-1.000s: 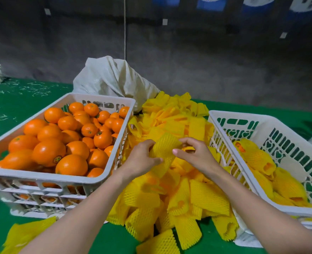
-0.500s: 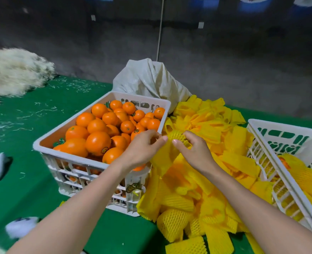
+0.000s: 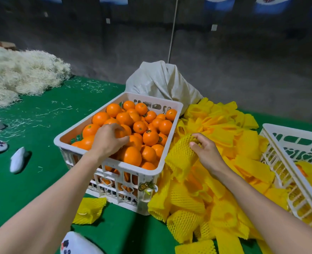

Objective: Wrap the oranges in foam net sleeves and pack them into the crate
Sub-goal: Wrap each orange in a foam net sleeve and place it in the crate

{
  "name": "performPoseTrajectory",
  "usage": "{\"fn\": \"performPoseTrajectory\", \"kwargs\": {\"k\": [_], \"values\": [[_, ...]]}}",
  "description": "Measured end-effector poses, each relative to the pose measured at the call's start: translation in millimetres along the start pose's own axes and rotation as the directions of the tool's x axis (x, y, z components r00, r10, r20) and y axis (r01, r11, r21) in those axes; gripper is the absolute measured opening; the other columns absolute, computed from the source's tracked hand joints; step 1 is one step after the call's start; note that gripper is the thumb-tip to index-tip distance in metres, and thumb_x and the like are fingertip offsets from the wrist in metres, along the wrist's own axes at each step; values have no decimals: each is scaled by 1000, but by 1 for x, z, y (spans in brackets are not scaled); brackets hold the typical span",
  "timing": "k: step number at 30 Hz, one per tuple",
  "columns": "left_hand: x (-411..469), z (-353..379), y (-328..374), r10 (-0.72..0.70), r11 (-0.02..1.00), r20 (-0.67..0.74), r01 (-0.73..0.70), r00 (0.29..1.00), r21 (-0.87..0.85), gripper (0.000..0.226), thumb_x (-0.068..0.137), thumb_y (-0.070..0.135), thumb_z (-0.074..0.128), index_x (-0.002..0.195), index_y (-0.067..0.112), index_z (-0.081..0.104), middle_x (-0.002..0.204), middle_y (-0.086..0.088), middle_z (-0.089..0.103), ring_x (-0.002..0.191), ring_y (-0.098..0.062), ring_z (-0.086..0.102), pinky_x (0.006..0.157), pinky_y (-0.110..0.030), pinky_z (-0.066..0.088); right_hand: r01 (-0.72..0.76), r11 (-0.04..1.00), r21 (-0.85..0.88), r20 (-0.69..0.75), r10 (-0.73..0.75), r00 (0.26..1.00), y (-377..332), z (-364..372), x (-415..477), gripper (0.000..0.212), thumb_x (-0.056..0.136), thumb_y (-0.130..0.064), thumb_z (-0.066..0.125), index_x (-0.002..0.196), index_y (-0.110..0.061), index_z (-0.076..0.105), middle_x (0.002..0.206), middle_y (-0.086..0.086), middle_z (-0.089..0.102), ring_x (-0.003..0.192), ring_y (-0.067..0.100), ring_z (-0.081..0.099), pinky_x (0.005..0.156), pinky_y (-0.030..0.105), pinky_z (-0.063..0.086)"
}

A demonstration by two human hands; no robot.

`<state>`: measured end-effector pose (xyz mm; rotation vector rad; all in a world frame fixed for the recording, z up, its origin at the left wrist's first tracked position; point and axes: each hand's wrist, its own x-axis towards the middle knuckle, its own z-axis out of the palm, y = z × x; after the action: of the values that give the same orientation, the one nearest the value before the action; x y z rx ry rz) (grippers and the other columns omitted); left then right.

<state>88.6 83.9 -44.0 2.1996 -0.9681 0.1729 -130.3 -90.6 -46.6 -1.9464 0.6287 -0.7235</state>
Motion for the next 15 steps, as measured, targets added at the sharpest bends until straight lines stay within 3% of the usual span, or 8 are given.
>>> {"fn": "performPoseTrajectory", "kwargs": {"k": [2, 3, 4, 6, 8, 10, 12, 15], "values": [[-1, -3, 13, -53, 965, -68, 34, 996, -260, 20, 84, 28, 70, 101, 18, 67, 96, 3, 63, 80, -7, 56, 58, -10, 37, -43, 990, 135, 17, 41, 999, -9, -1, -2, 19, 95, -1, 45, 100, -13, 59, 99, 1, 62, 92, 9, 57, 79, 21, 44], [-2, -4, 24, -117, 900, -70, 75, 991, -430, 12, 87, 29, 67, 96, 23, 67, 97, 7, 63, 85, -5, 56, 62, -12, 38, -74, 970, 230, 36, 68, 997, -14, -2, -2, 23, 94, 2, 44, 89, -13, 61, 83, -3, 66, 76, 4, 61, 67, 16, 47], [-2, -5, 37, -206, 771, -13, 154, 978, -618, 6, 88, 31, 65, 93, 27, 66, 98, 8, 65, 91, -7, 59, 65, -16, 42, -108, 944, 313, 49, 97, 994, -19, -4, -3, 28, 92, 3, 44, 79, -14, 61, 68, -6, 66, 61, 2, 61, 56, 13, 47], [-5, -6, 67, -304, 342, 279, 378, 911, -860, 8, 90, 35, 62, 95, 28, 64, 96, 1, 72, 88, -16, 69, 61, -27, 52, -155, 893, 423, 54, 146, 988, -30, -10, -6, 28, 92, -1, 48, 70, -16, 58, 53, -7, 60, 46, 0, 56, 44, 10, 42], [-11, 0, 91, -209, 20, 519, 534, 829, -845, 21, 88, 41, 61, 102, 25, 62, 90, -3, 76, 79, -19, 73, 52, -35, 57, -169, 842, 512, 81, 148, 986, -38, -15, -11, 25, 92, -9, 52, 68, -17, 55, 50, -8, 55, 43, 0, 52, 44, 10, 41], [-17, 12, 111, -94, -165, 634, 616, 768, -770, 42, 79, 43, 66, 116, 23, 60, 106, -9, 73, 95, -26, 70, 70, -47, 59, -181, 797, 576, 130, 129, 983, -44, -20, -20, 20, 90, -14, 55, 70, -17, 56, 50, -10, 56, 43, 1, 52, 44, 11, 42], [-22, 26, 128, -52, -282, 712, 673, 701, -684, 63, 72, 36, 70, 132, 23, 53, 128, -14, 61, 113, -33, 61, 90, -50, 50, -187, 753, 631, 177, 95, 980, -44, -26, -30, 13, 85, -18, 57, 72, -15, 55, 53, -8, 59, 46, 3, 56, 44, 14, 44], [-29, 44, 150, -51, -354, 790, 729, 610, -586, 59, 83, 30, 66, 138, 18, 47, 135, -17, 54, 117, -35, 56, 93, -49, 48, -195, 717, 669, 166, 111, 980, -39, -41, -39, 12, 87, -20, 53, 80, -12, 58, 62, -3, 65, 57, 7, 63, 53, 19, 50]]}}
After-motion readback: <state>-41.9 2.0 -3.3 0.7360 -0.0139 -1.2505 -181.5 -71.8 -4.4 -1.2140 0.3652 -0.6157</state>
